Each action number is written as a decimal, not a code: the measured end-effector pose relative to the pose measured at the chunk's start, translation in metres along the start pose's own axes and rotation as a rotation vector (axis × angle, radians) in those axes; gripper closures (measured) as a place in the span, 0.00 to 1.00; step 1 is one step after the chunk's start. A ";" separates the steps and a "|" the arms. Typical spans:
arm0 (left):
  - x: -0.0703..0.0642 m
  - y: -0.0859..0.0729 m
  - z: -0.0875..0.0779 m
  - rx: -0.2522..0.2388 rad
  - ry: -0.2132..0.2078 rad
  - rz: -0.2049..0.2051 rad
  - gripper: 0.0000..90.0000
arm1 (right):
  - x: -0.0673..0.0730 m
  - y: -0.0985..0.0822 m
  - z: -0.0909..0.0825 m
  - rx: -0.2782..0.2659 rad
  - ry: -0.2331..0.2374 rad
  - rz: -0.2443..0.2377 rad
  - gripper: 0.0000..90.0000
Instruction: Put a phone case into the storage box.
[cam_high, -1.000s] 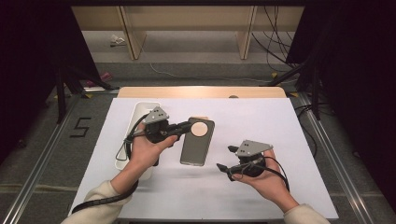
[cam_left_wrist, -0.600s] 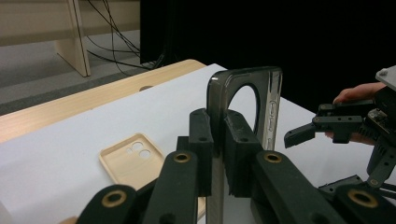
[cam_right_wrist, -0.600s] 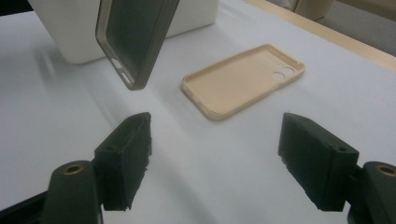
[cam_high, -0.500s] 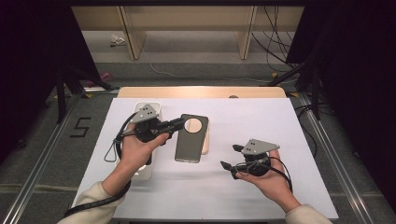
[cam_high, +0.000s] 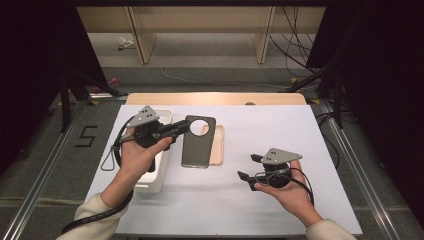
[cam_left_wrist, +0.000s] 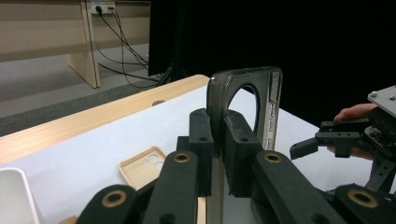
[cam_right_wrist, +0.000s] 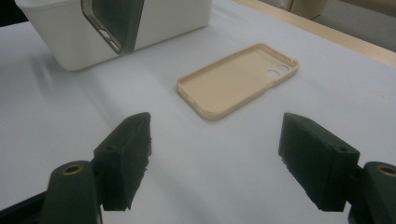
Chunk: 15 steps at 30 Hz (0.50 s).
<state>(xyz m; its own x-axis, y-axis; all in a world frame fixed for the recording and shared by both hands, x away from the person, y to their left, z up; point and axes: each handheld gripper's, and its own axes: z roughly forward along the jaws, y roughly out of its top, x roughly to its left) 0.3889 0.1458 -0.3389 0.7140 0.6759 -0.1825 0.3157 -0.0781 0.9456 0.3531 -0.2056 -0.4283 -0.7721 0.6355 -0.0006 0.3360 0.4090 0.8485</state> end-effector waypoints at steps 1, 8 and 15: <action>0.000 0.001 0.000 -0.002 0.002 -0.001 0.92 | 0.000 0.000 0.000 0.000 0.000 0.000 0.29; 0.005 0.004 -0.005 -0.011 0.013 0.004 0.92 | -0.001 -0.001 0.000 -0.002 0.002 0.010 0.29; 0.011 0.009 -0.013 -0.027 0.032 0.002 0.92 | -0.001 -0.001 0.000 -0.003 0.003 0.015 0.29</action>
<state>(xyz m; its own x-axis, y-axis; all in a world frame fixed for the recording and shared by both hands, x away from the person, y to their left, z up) 0.3914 0.1616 -0.3285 0.6941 0.6989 -0.1722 0.2972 -0.0604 0.9529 0.3538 -0.2065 -0.4292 -0.7685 0.6398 0.0140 0.3463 0.3973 0.8498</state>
